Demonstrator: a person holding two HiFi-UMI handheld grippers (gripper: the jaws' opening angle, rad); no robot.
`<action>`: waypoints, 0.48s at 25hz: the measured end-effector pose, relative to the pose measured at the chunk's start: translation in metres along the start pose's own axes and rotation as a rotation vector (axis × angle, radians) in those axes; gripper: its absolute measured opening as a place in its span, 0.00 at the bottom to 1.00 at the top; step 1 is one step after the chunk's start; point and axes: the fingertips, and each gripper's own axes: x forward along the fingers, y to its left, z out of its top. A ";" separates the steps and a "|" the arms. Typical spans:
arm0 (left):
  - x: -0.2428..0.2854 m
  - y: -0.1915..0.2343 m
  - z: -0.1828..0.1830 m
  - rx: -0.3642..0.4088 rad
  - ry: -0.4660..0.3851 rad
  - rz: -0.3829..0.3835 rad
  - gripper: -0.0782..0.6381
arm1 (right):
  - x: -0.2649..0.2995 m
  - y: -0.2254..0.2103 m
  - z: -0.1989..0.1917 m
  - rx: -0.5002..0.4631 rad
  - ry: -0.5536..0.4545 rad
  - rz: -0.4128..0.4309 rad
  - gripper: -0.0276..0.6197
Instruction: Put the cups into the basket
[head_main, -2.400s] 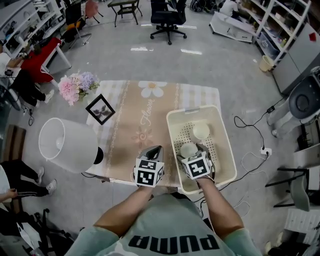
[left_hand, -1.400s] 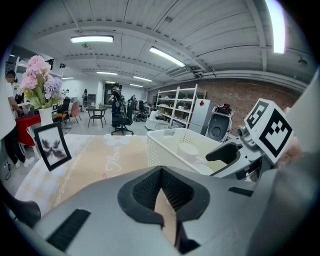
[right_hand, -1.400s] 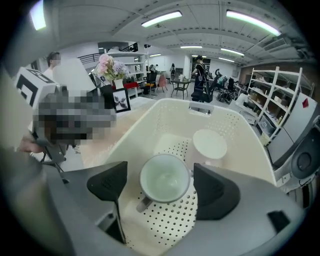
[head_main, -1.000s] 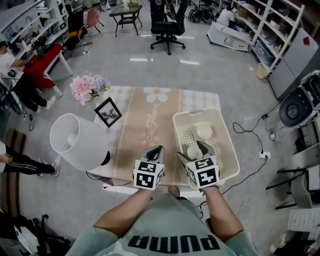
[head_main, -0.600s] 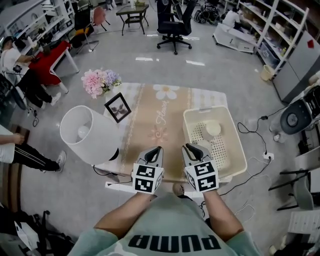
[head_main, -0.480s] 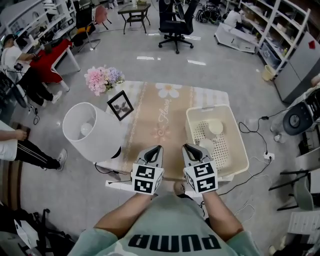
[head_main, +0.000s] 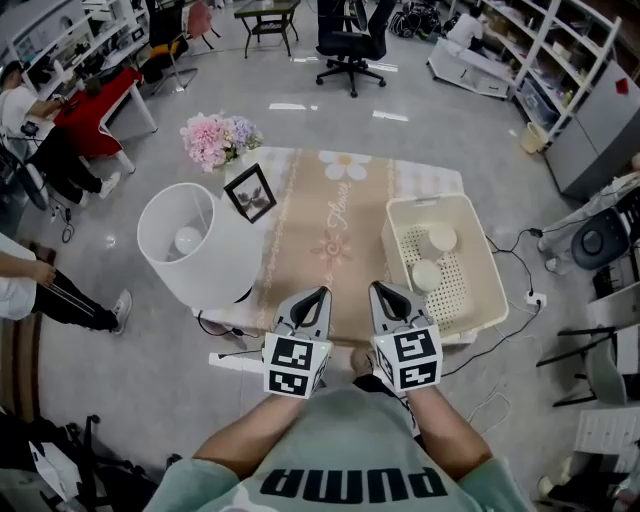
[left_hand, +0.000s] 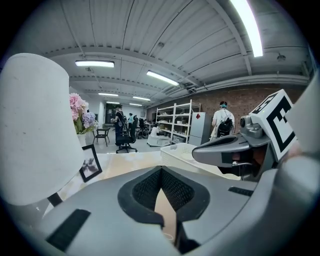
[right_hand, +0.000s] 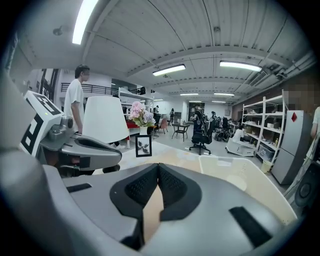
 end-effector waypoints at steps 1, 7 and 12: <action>-0.003 -0.002 0.001 0.002 -0.012 -0.007 0.12 | -0.004 0.002 0.000 -0.003 0.006 -0.007 0.07; -0.010 -0.009 0.001 0.018 -0.050 -0.046 0.12 | -0.014 0.014 -0.005 -0.002 0.011 -0.026 0.07; -0.019 -0.025 0.005 0.025 -0.069 -0.049 0.12 | -0.024 0.016 -0.004 -0.029 0.001 -0.012 0.07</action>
